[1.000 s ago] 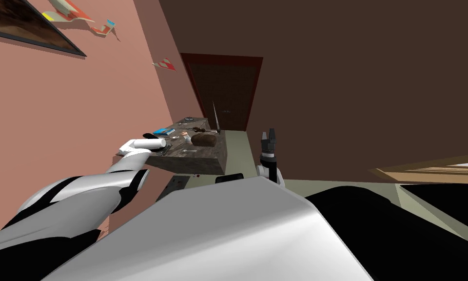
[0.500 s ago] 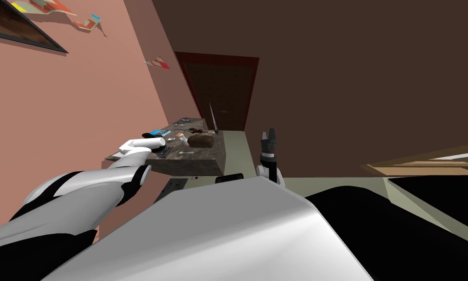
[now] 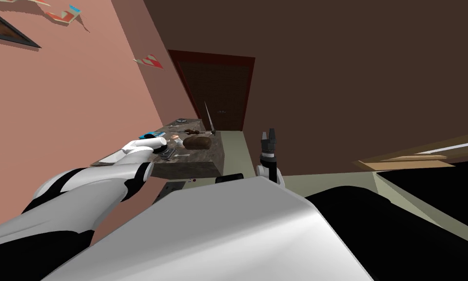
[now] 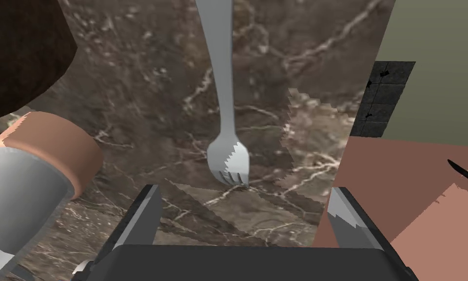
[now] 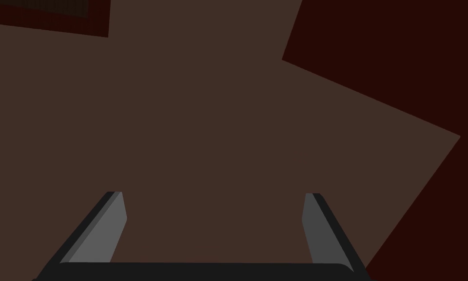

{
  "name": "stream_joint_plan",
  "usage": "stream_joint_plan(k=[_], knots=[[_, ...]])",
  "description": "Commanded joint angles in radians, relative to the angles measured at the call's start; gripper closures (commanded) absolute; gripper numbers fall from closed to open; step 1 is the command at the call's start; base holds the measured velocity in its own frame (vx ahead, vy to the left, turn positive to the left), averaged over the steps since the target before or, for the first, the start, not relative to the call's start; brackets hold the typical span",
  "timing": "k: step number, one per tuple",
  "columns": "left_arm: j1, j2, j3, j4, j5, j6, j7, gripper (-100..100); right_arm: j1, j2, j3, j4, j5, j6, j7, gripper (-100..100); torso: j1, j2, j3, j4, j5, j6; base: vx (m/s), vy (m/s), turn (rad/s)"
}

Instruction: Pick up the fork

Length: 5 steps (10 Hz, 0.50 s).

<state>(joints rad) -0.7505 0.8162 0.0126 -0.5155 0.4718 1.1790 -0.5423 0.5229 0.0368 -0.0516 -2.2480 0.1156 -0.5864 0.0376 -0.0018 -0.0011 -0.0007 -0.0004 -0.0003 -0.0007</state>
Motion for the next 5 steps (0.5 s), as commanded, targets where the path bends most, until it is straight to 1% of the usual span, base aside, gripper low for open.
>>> stream_joint_plan(k=[1,2,3,4,5], knots=[[-0.022,-0.008,0.003,0.048,0.013,0.018,-0.021,-100,0.000,0.000,0.000,0.000,0.000,0.000,0.000,0,0.000,0.000,0.000,0.000,0.000,0.000,0.017,-0.014,-0.067],[-0.031,-0.013,0.006,0.067,0.022,0.034,-0.031,-100,0.000,0.000,0.000,0.000,0.000,0.000,0.000,0,0.000,0.000,0.000,0.000,0.000,0.000,0.024,-0.020,-0.079],[-0.031,-0.013,0.006,0.031,0.022,0.034,-0.031,-100,0.000,0.000,0.000,0.000,0.000,0.000,0.000,0,0.000,0.000,0.000,0.000,0.000,0.000,0.013,-0.015,-0.011],[-0.031,-0.013,0.006,0.027,0.022,0.034,-0.031,-100,0.000,0.000,0.000,0.000,0.000,0.000,0.000,0,0.000,0.001,0.000,0.000,0.000,0.000,0.003,-0.005,0.003],[-0.031,-0.013,0.006,0.058,0.022,0.034,-0.031,-100,0.000,0.000,0.000,0.000,0.000,0.000,0.000,0,0.001,0.001,0.001,0.000,0.000,0.000,0.000,0.000,0.000]])
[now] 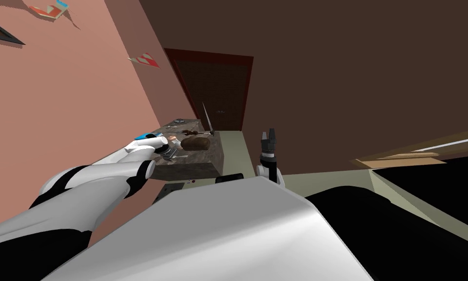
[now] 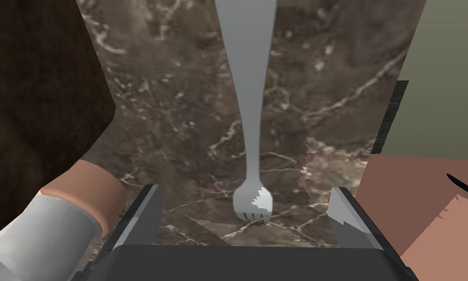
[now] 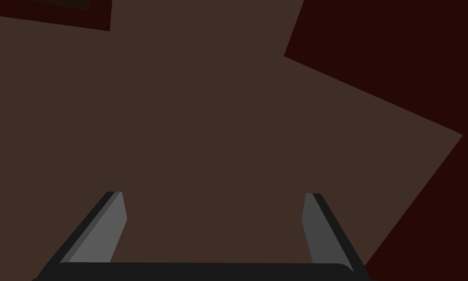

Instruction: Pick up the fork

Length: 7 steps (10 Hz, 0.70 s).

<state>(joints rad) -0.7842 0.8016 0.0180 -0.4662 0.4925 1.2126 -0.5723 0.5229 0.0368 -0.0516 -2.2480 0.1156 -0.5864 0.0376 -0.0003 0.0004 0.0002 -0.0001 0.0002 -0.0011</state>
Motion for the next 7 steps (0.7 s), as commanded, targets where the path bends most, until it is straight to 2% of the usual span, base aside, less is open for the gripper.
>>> stream_joint_plan(k=[1,4,5,6,7], knots=[[-0.004,-0.004,0.003,0.033,0.008,0.013,-0.008,-100,0.000,0.000,0.000,0.000,0.000,0.000,0.000,0,0.000,0.000,0.000,0.000,0.000,0.000,0.003,-0.003,-0.034],[-0.011,-0.009,0.005,0.047,0.015,0.025,-0.016,-100,0.000,0.000,0.000,0.000,0.000,0.000,0.000,0,0.000,0.000,0.000,0.000,0.000,0.000,-0.001,0.001,-0.003],[-0.003,-0.007,0.005,0.032,0.012,0.021,-0.009,-100,0.000,0.000,0.000,0.000,0.000,0.000,0.000,0,0.000,0.000,0.000,0.000,0.000,0.000,0.000,0.000,0.000],[-0.003,-0.007,0.005,0.033,0.013,0.022,-0.011,0,0.000,0.000,0.000,0.000,0.000,0.000,0.000,0,0.000,0.000,0.000,0.000,0.000,0.000,0.000,0.000,0.000],[0.027,-0.003,0.018,0.003,0.011,0.033,0.024,-100,0.000,0.000,0.000,0.000,0.000,0.000,0.000,0,0.000,0.000,0.000,0.000,0.000,0.000,-0.042,0.038,-0.220]])
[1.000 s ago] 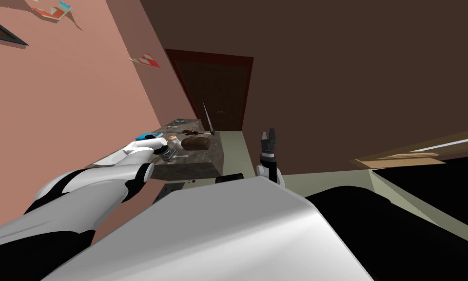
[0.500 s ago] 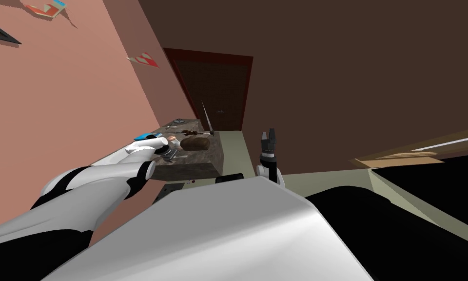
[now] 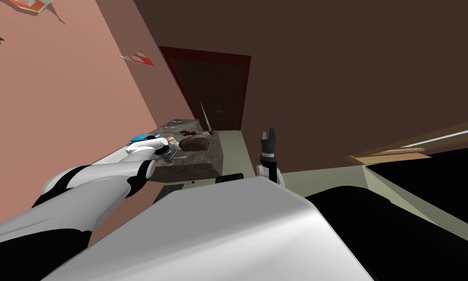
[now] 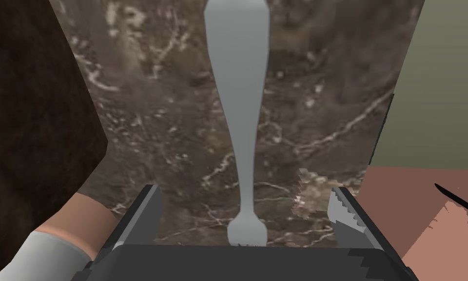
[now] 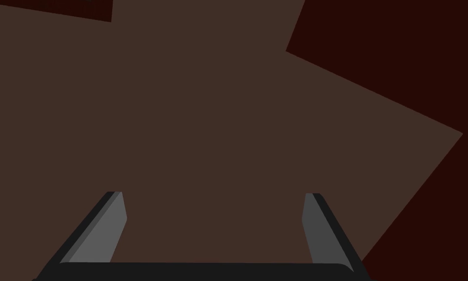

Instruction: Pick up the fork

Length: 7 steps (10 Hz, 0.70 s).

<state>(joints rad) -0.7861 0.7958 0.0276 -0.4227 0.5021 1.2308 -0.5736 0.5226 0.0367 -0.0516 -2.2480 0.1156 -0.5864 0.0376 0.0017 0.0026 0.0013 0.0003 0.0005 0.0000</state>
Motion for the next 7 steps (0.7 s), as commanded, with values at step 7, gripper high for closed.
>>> stream_joint_plan(k=[7], knots=[[0.151,0.017,0.059,-0.161,-0.007,0.058,0.158,-100,0.000,0.000,0.000,0.000,0.000,0.000,0.000,0,0.001,0.000,0.000,0.000,0.000,0.000,-0.066,0.069,-0.225]])
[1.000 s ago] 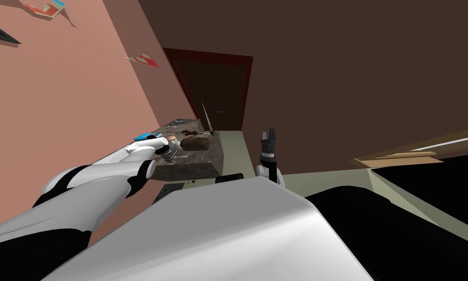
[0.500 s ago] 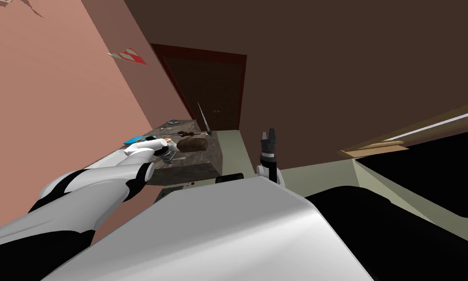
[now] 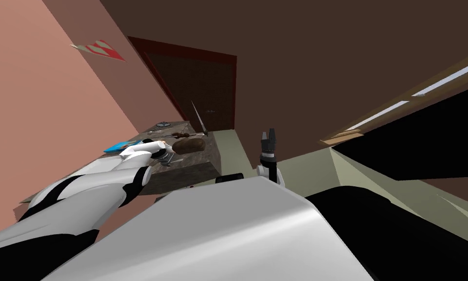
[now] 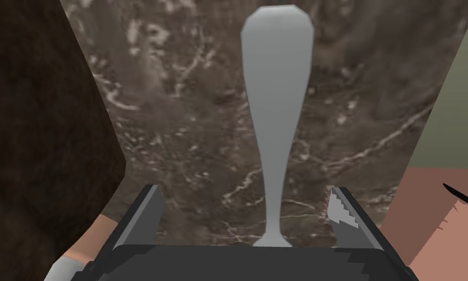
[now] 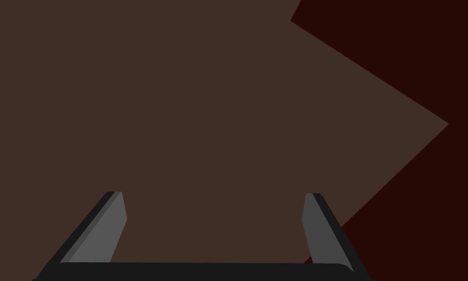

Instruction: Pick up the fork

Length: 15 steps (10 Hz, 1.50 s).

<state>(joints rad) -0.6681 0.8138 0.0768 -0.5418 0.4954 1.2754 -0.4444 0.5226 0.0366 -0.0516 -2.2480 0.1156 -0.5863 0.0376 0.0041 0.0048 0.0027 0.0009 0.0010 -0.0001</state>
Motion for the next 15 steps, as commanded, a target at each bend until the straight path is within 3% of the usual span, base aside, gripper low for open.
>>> stream_joint_plan(k=[1,2,3,5,6,8,10,11,15], knots=[[0.033,-0.001,0.009,-0.044,0.000,0.014,0.036,-100,0.000,0.000,0.000,0.000,0.000,0.000,0.000,0,0.000,0.000,0.000,0.000,0.000,0.000,-0.084,0.074,-0.113],[0.064,0.003,0.022,-0.074,-0.002,0.025,0.071,-100,0.000,0.000,0.000,0.000,0.000,0.000,0.000,0,0.001,0.001,0.000,0.000,0.000,-0.002,-0.087,0.059,-0.190],[0.064,0.003,0.022,-0.074,-0.002,0.025,0.071,-100,0.000,0.000,0.000,0.000,0.000,0.000,0.000,0,0.001,0.001,0.001,0.000,0.000,-0.001,-0.067,0.049,-0.115],[0.125,0.011,0.047,-0.135,-0.006,0.047,0.134,-100,0.000,0.000,0.000,0.000,0.000,0.000,0.000,0,0.000,0.000,0.000,0.000,0.000,-0.001,-0.090,0.073,-0.325],[0.125,0.011,0.047,-0.136,-0.006,0.047,0.140,-100,0.000,0.000,0.000,0.000,0.000,0.000,0.000,0,0.002,0.002,0.001,0.000,0.000,-0.001,-0.093,0.063,-0.112],[0.186,0.018,0.072,-0.197,-0.010,0.068,0.203,-100,0.000,0.000,0.000,0.000,0.000,0.000,0.000,0,0.001,0.000,0.000,0.000,0.001,-0.001,-0.096,0.064,-0.296],[0.172,0.019,0.069,-0.179,-0.011,0.063,0.197,-100,0.000,0.000,0.000,0.000,0.000,0.000,0.000,0,0.002,0.000,0.000,0.000,0.002,-0.001,-0.064,0.038,-0.064],[0.173,0.019,0.069,-0.179,-0.011,0.063,0.200,100,0.000,0.000,0.000,0.000,0.000,0.000,0.000,0,0.000,-0.003,-0.002,-0.001,0.001,-0.001,-0.008,0.004,0.001],[0.173,0.020,0.069,-0.179,-0.011,0.064,0.201,100,0.001,0.000,0.000,0.000,0.000,0.000,0.000,0,-0.001,-0.006,-0.004,-0.002,0.001,-0.001,0.000,0.000,0.000]])
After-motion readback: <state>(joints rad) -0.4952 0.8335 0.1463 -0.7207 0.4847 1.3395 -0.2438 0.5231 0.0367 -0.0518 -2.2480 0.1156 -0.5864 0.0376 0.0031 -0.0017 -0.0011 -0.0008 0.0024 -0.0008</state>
